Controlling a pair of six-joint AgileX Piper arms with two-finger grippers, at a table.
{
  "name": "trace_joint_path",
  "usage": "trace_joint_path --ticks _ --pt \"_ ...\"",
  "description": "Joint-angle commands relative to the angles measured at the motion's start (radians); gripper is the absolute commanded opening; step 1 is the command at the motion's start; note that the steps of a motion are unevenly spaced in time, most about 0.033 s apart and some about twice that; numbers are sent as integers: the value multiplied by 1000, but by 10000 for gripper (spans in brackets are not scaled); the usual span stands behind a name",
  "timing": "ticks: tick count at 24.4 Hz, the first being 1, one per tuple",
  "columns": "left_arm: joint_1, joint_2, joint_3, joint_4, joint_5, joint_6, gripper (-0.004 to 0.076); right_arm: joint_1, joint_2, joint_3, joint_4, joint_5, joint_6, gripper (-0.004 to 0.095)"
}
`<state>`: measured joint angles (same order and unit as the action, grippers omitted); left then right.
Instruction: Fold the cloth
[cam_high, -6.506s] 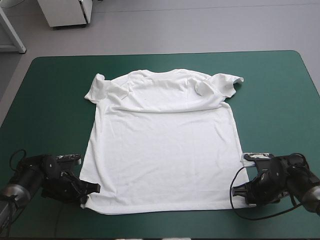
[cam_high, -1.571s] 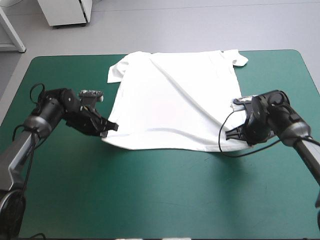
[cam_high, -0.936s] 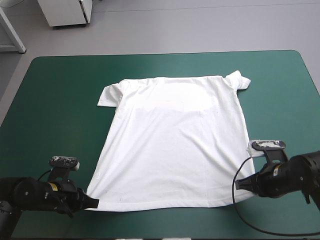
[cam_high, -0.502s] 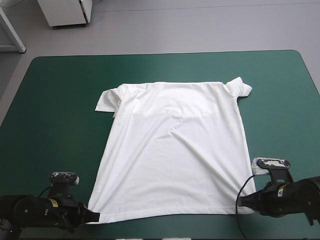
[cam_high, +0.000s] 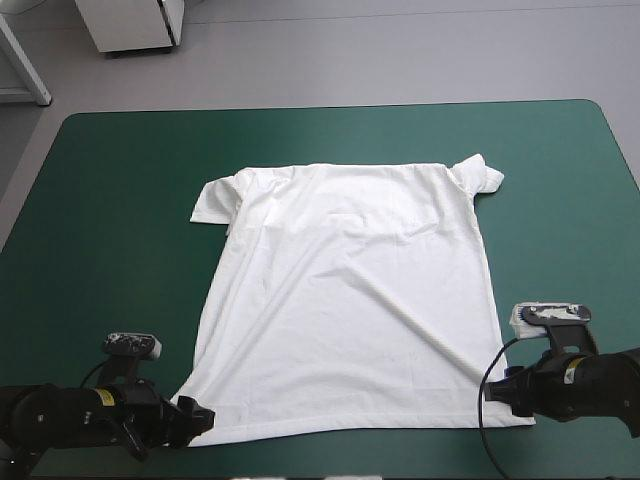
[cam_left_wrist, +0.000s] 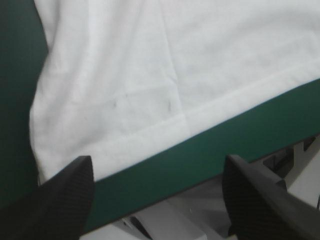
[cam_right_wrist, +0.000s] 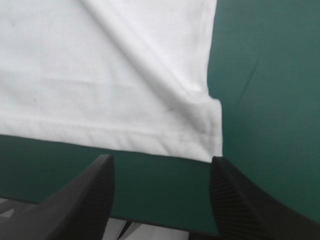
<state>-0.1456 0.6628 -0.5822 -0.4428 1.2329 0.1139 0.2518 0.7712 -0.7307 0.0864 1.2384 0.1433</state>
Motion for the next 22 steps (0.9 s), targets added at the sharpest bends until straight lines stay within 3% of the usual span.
trace_joint_path --ticks 1,4,6,16,22 --pt "-2 12 -107 -18 -96 -2 471 -6 1 -112 -86 11 -10 494" --pt "-2 66 -191 23 -177 -21 462 -6 27 -204 -189 11 -10 487" --pt "-2 176 -297 110 -174 -26 462 -6 77 -283 -221 11 -10 464" --pt "-22 794 -811 244 -144 -26 438 -6 365 -499 -221 -20 8 437" --pt "-64 986 -882 272 -171 -40 418 -6 398 -500 -223 -24 8 414"
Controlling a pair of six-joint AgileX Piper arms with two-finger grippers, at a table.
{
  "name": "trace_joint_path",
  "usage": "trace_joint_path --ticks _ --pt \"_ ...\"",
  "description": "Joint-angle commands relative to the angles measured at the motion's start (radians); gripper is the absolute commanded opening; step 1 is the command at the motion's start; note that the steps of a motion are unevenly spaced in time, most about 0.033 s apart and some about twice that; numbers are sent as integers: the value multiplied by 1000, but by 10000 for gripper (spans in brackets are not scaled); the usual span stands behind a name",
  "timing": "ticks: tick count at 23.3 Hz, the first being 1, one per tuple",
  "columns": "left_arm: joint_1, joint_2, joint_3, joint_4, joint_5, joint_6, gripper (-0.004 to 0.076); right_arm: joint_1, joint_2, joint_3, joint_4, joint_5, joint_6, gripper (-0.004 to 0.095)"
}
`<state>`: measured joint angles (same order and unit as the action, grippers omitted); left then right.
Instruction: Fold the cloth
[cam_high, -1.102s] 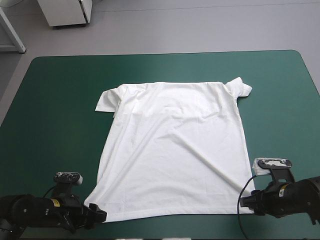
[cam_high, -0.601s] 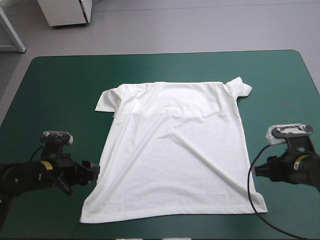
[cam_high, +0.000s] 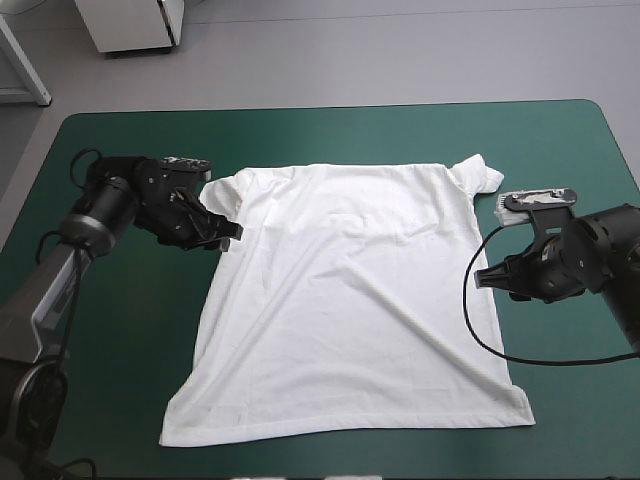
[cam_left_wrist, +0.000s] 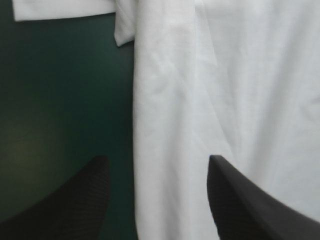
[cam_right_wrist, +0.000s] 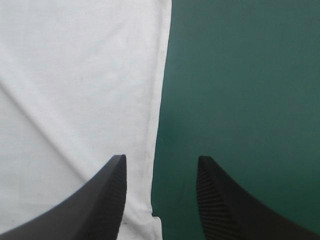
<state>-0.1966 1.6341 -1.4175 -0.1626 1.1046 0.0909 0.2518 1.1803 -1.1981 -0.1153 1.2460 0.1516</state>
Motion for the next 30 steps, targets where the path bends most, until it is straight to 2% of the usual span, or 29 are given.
trace_joint_path --ticks 1,15,17,18,20,23,25,27,30 --pt "-13 51 -48 -11 -68 -34 418 -6 -11 -32 -26 -35 0 414" --pt "-13 249 -81 23 -126 -91 407 -6 -11 -32 -58 -53 0 414" --pt "-13 269 -104 39 -130 -111 309 -6 -11 -32 -64 -69 0 414" --pt "-13 273 -105 41 -130 -111 181 -6 -9 -32 -64 -85 0 414" --pt "-13 273 -105 44 -118 -91 -19 -6 8 -38 -60 -103 7 414" --pt "-13 273 -105 44 -100 -77 -22 -24 81 -74 -33 -116 27 415" --pt "-13 273 -105 29 -100 -59 -22 -113 213 -153 115 -159 -25 417" --pt "-13 273 -105 2 -98 -54 -22 -171 325 -227 204 -155 -71 445" --pt "-13 273 -105 -11 -104 -52 -22 -185 454 -313 242 -147 -96 477"
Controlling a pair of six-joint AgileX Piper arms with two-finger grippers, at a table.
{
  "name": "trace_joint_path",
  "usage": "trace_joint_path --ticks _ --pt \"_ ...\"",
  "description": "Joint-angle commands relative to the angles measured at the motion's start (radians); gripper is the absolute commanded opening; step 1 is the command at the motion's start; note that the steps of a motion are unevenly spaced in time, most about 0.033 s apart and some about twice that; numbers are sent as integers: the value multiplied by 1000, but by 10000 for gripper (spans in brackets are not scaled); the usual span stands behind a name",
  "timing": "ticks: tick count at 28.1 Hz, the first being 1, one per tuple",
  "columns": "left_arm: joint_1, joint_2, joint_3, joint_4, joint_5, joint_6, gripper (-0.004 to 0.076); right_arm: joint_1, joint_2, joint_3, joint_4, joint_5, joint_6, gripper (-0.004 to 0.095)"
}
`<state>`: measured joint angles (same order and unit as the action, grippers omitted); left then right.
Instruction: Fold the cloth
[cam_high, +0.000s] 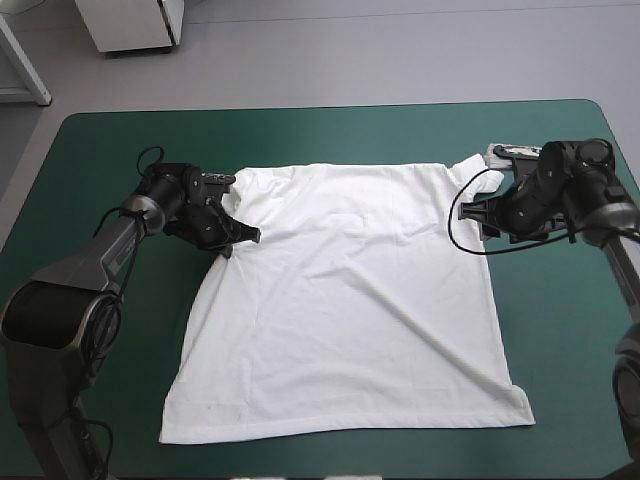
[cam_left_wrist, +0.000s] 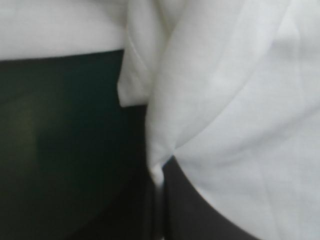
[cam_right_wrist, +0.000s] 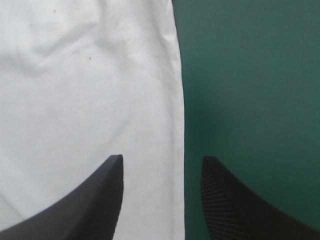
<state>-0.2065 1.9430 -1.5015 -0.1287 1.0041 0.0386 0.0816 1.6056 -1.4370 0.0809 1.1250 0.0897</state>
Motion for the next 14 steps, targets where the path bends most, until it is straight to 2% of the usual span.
trace_joint_path --ticks 1,6,14 --pt "-3 -36 -21 -50 -13 0 -22 -13 79 -99 73 -43 -58 477" --pt "-3 -36 -21 -60 -15 2 -22 -6 197 -170 12 -44 -51 477" --pt "-3 -36 -21 -72 -36 14 -22 -6 292 -196 8 -66 -51 473"
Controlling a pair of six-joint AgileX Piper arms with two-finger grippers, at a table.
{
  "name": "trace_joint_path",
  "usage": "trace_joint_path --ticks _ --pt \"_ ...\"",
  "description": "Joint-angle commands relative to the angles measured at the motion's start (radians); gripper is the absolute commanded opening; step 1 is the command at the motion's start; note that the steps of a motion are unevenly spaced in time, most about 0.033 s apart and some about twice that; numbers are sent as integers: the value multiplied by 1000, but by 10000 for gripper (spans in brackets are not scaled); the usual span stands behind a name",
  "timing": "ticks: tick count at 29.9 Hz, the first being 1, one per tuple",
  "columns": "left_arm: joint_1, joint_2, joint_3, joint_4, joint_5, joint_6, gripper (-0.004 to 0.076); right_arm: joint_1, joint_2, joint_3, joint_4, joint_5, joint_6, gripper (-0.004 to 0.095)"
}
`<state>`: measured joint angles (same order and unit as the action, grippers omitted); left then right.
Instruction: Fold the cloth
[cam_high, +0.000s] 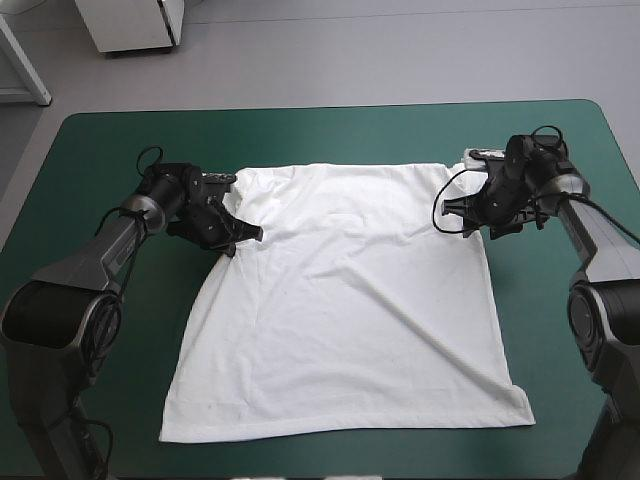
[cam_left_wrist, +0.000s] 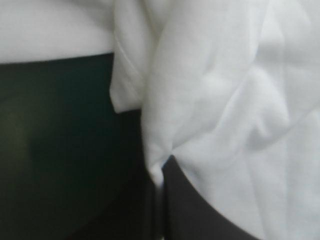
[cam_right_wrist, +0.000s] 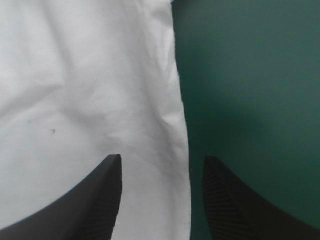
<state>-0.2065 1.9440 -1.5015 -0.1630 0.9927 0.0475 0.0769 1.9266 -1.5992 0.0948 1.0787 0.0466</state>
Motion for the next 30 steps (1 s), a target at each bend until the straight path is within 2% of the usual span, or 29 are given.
trace_joint_path --ticks 1,7,9,15,19,24,30 --pt "-3 -37 -21 -38 -25 13 -22 -1 -21 -34 -8 -20 -8 473" --pt "-3 -37 -21 -40 -25 15 -22 3 17 -36 -5 -24 -8 470" --pt "-3 -37 -21 -40 -25 15 -22 7 24 -36 -5 -22 -8 438" --pt "-3 -37 -21 -44 -29 15 -22 41 57 -36 -2 -10 -3 220" --pt "-3 -37 -25 -46 -27 15 -22 68 68 -37 -39 15 16 -20" --pt "-3 -43 -90 -48 15 23 -22 70 30 -50 -95 25 32 -15" --pt "-3 -104 -238 -34 82 48 -22 70 -101 -89 -95 26 40 -17"
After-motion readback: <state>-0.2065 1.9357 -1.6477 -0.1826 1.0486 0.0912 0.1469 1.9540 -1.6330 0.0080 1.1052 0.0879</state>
